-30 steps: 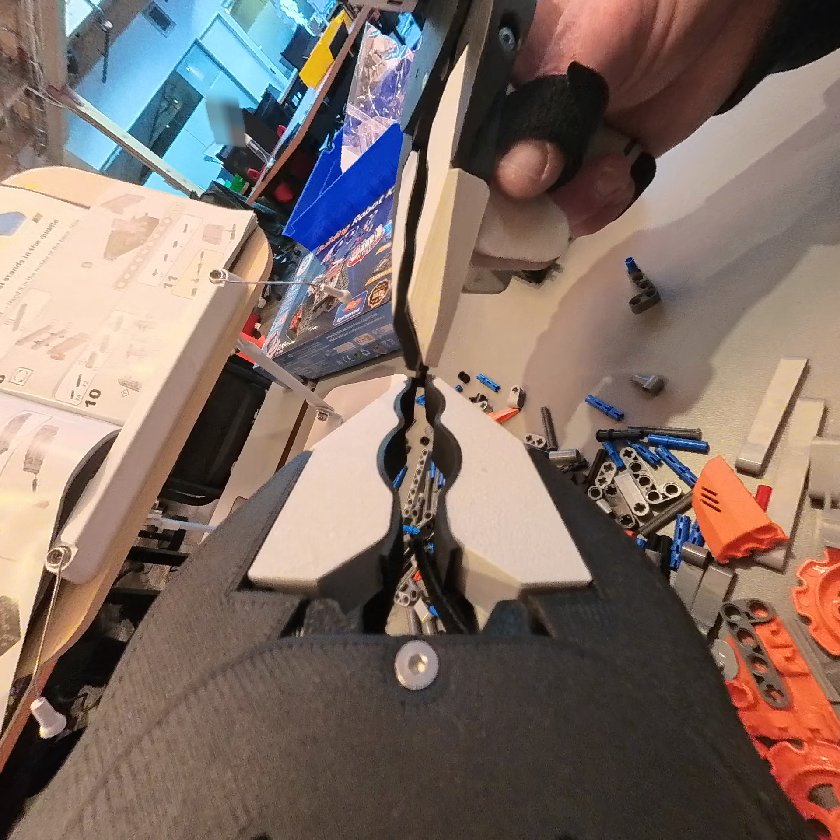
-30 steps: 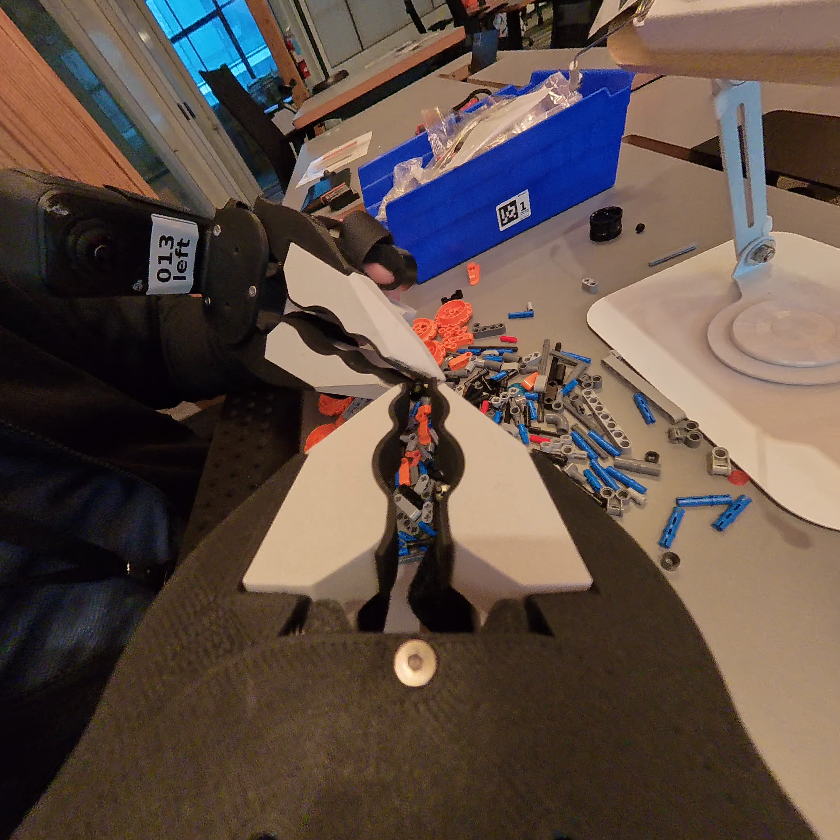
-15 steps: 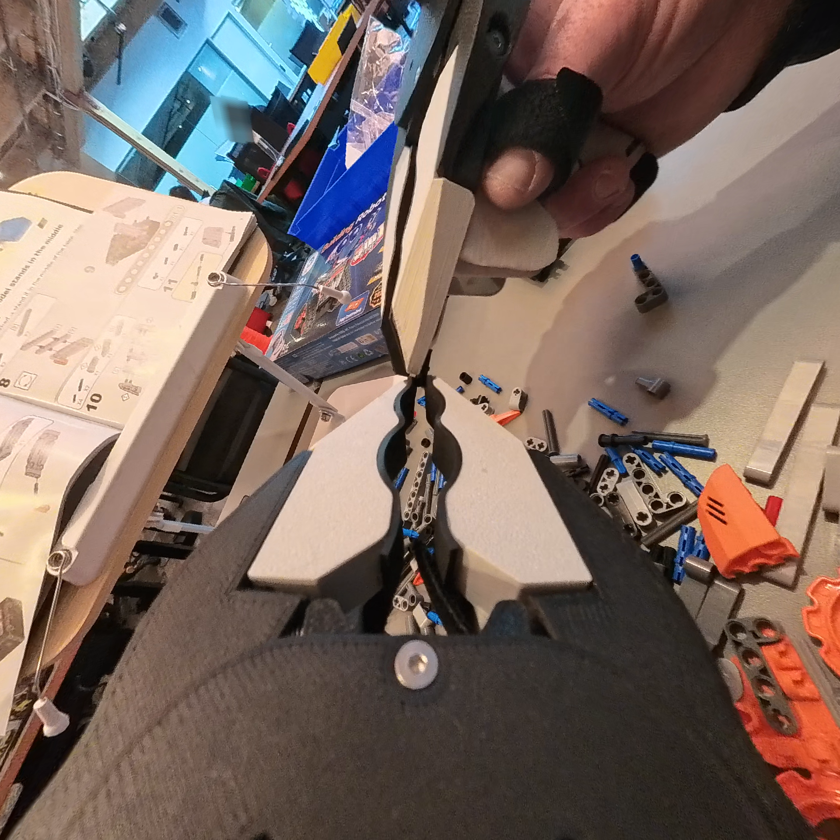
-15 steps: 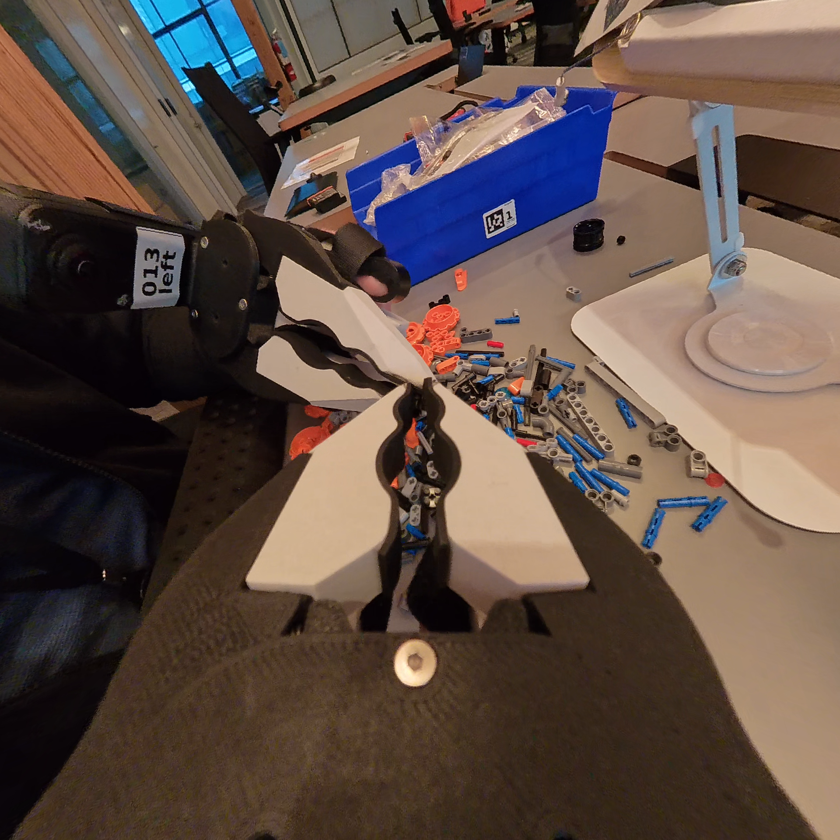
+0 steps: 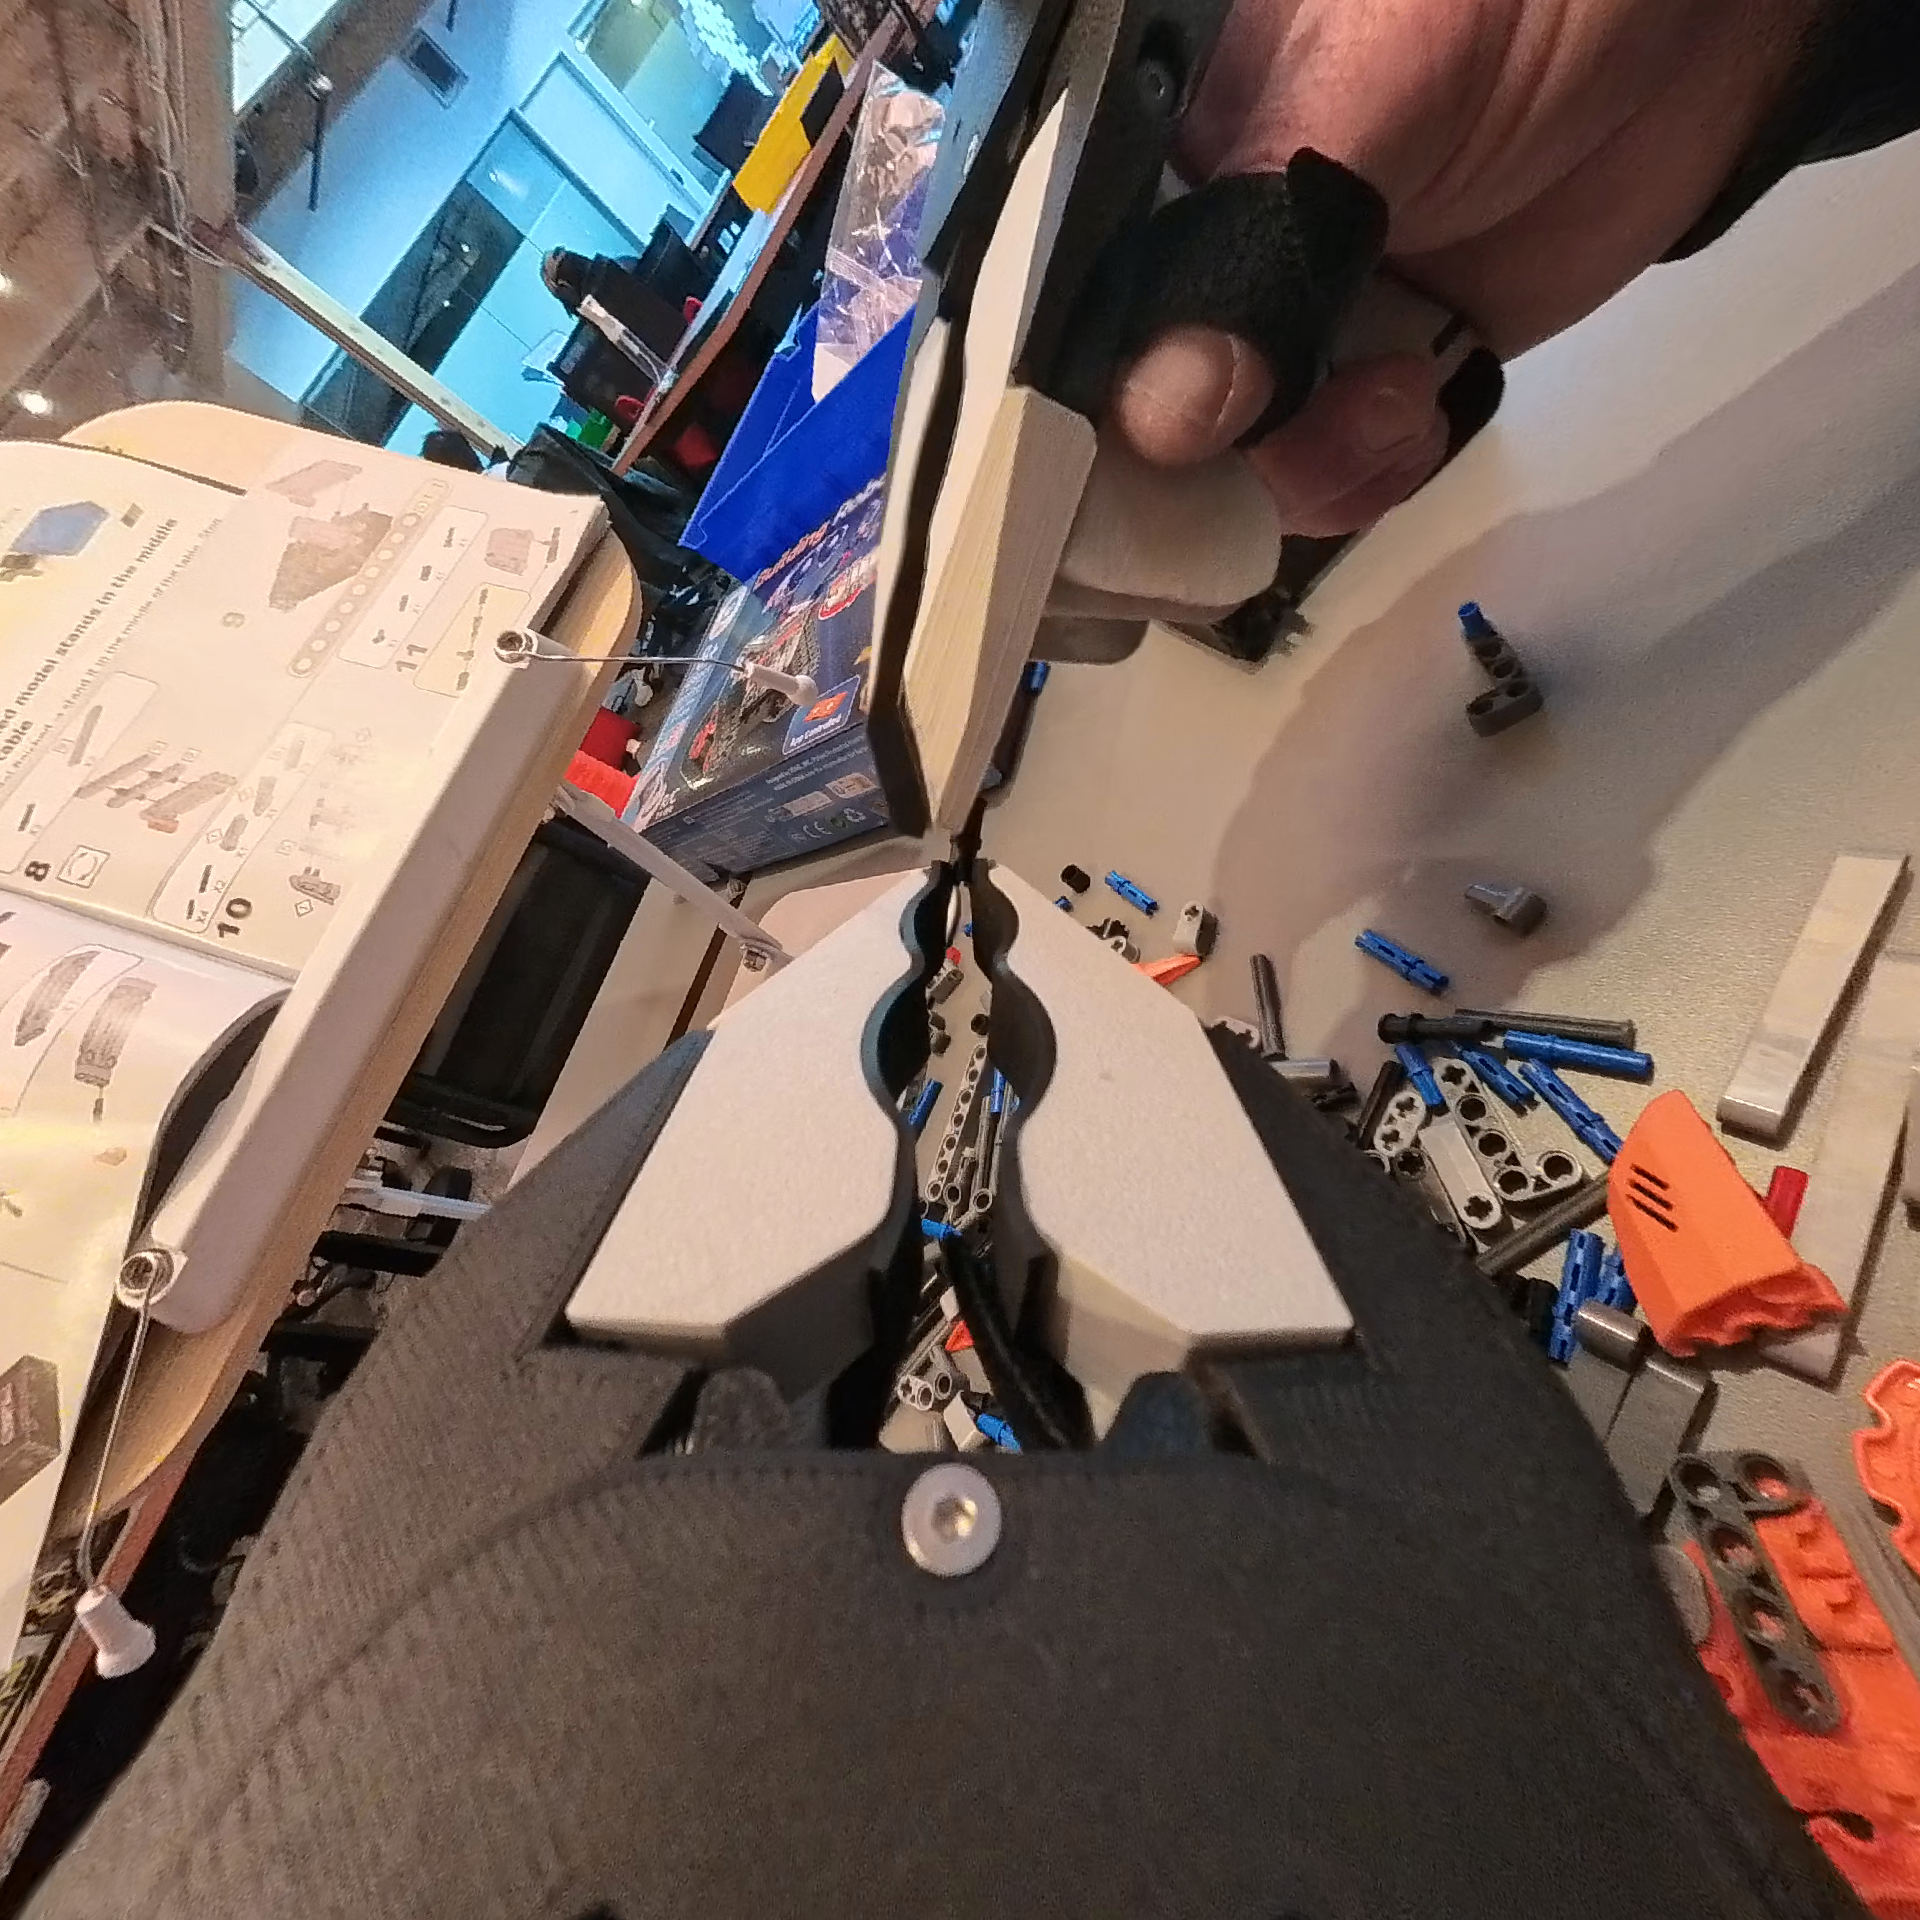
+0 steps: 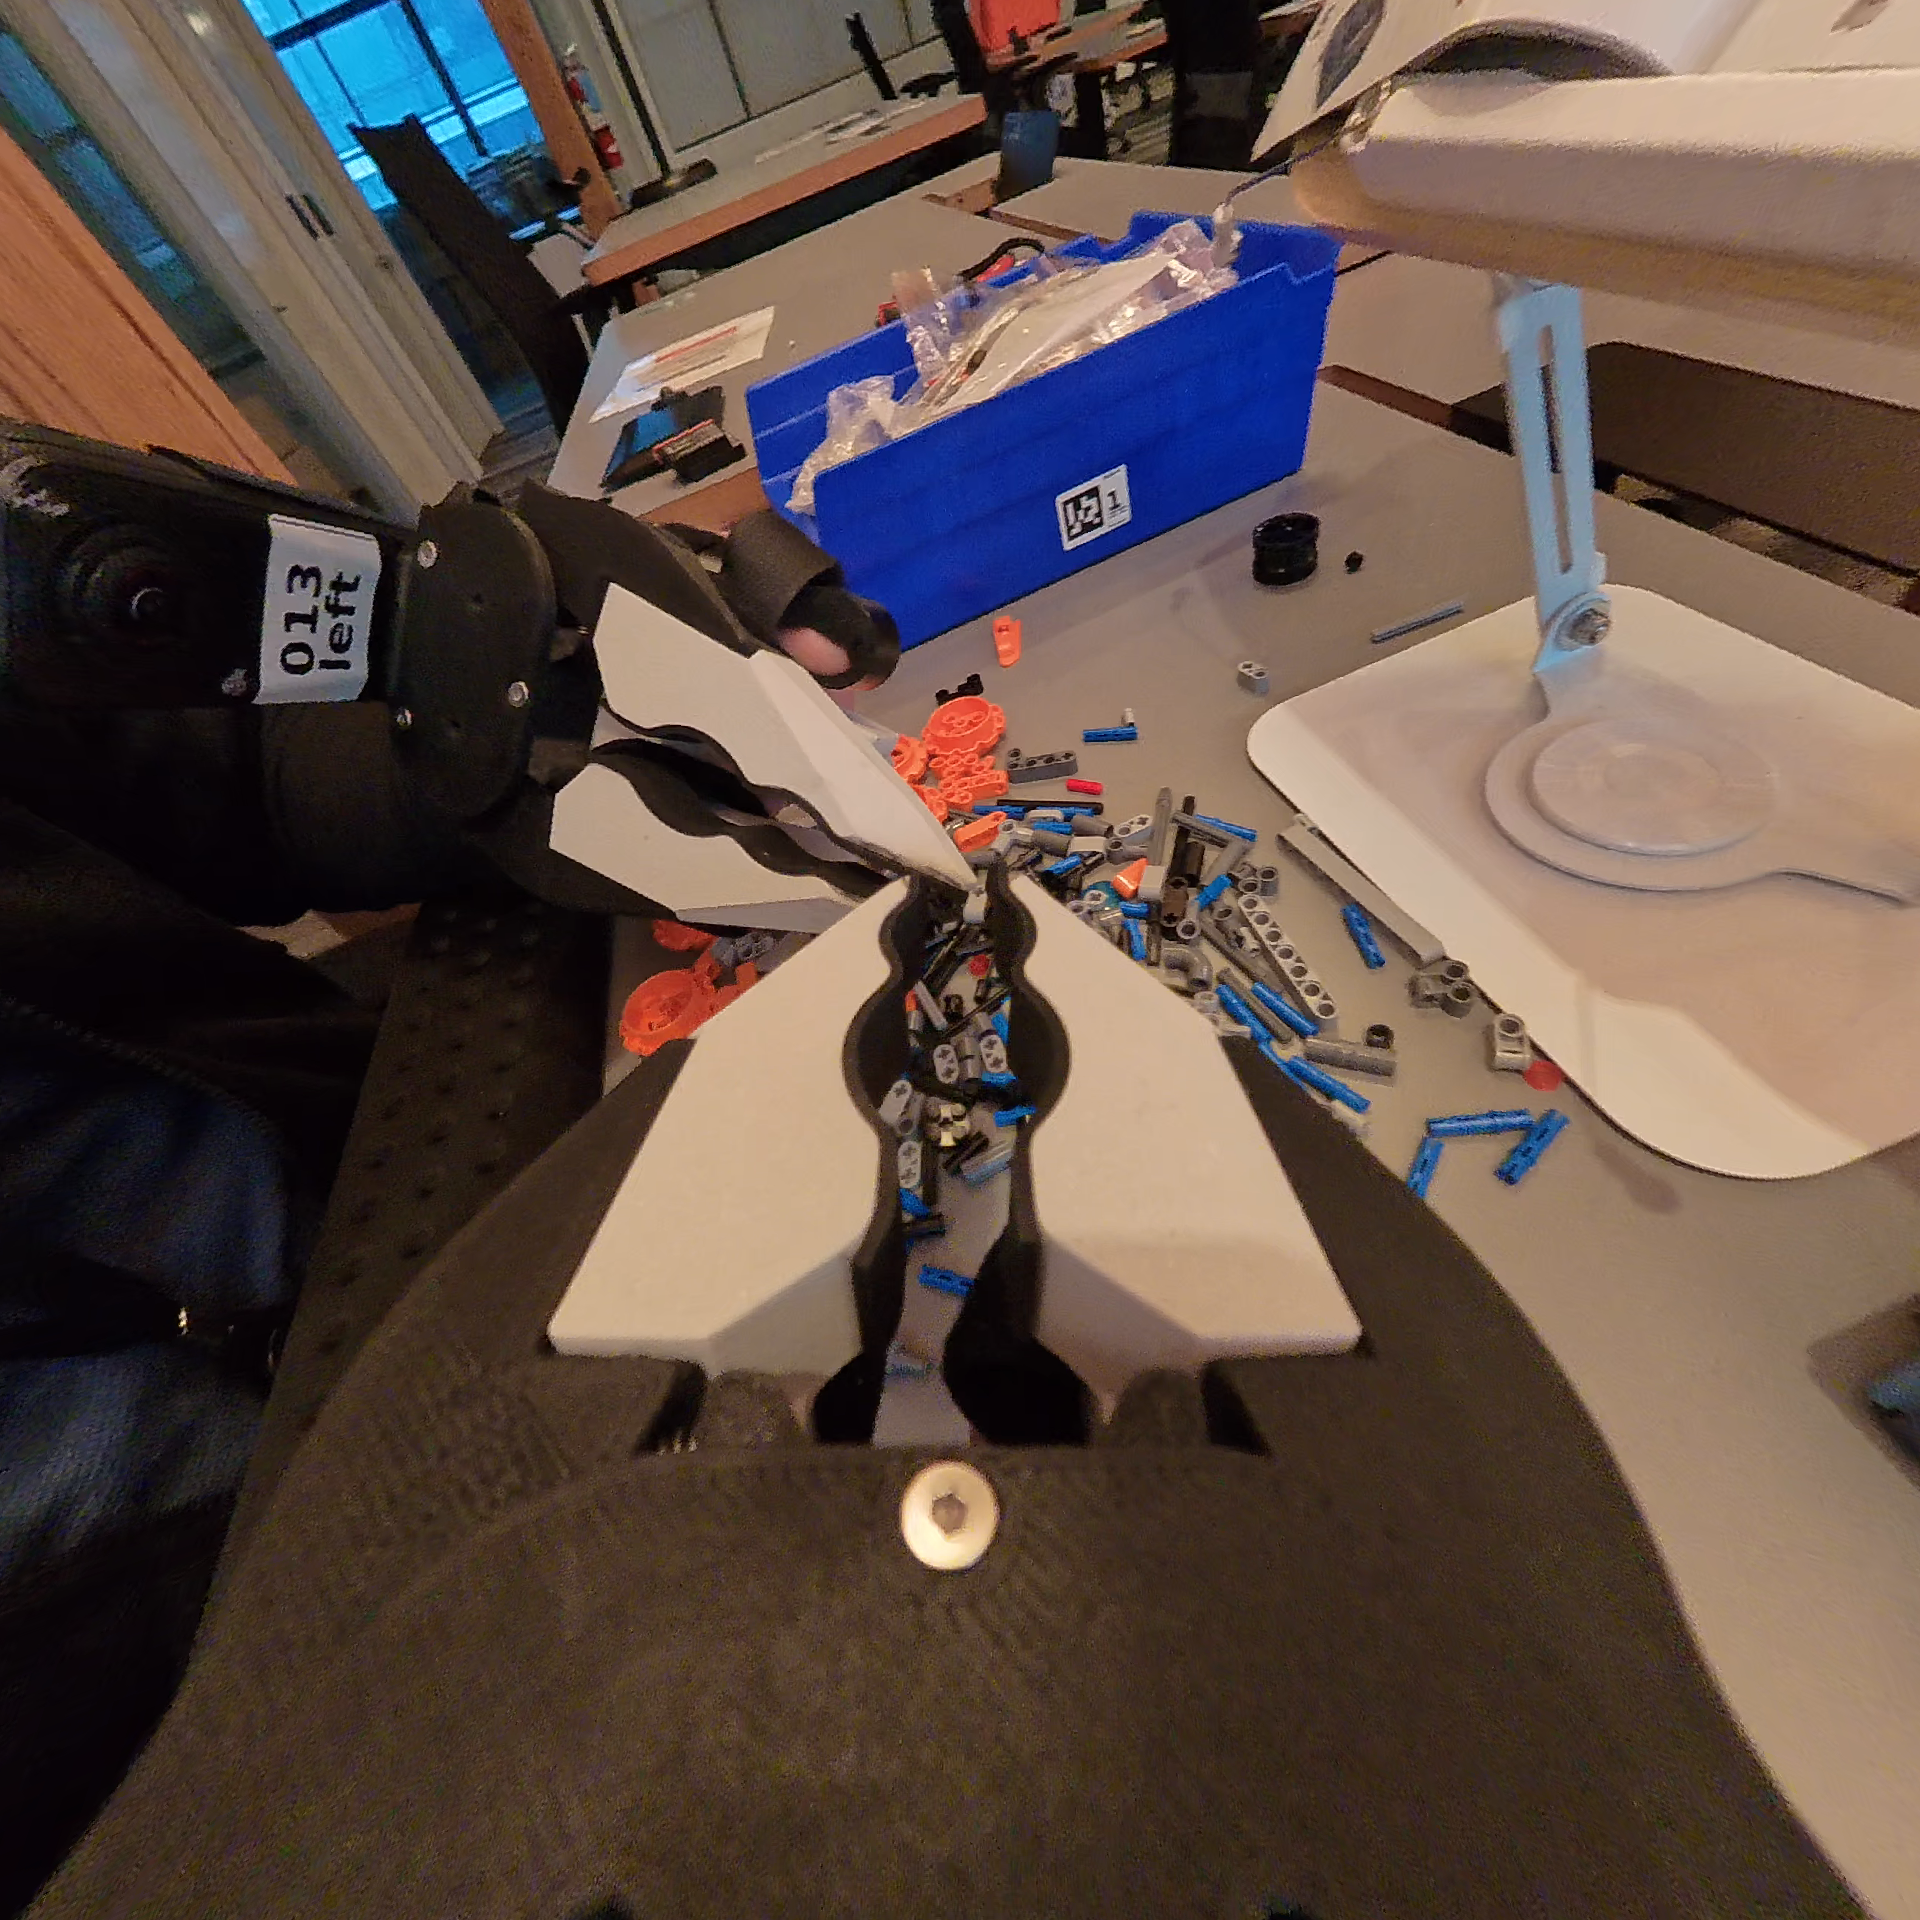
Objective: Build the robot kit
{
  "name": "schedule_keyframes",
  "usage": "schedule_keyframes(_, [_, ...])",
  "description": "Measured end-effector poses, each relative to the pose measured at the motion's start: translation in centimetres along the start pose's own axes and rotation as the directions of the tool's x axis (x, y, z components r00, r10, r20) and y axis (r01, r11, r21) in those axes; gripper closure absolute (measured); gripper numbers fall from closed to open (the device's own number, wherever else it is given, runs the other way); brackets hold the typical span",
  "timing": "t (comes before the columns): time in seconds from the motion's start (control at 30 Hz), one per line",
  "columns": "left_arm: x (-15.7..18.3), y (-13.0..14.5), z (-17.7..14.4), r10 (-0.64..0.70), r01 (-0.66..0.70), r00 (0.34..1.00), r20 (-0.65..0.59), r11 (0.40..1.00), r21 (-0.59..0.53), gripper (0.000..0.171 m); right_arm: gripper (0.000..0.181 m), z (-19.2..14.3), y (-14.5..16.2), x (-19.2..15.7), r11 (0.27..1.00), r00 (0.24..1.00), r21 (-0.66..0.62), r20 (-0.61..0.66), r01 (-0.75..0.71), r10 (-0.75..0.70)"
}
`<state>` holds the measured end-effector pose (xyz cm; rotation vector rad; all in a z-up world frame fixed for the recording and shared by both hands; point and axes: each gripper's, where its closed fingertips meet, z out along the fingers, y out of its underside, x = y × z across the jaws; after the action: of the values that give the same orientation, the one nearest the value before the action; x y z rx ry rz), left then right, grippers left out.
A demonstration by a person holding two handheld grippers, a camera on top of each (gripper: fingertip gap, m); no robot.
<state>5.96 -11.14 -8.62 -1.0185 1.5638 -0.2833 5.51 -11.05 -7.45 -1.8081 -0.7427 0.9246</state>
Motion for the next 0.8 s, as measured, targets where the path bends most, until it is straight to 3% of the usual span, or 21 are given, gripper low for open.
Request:
schedule_keyframes(0.4, [-0.26,0.34,0.06,-0.013,0.013,1.0,0.009,1.0,-0.001,0.17,0.169,-0.26,0.18,-0.42,1.0,0.999,-0.005,0.034,0.024,-0.024])
schedule_keyframes(0.8, [-0.18,-0.1,0.16,-0.009,0.009,1.0,0.009,1.0,0.007,0.17,0.178,0.03,0.45,-0.64,0.999,0.999,-0.017,0.04,0.027,-0.026])
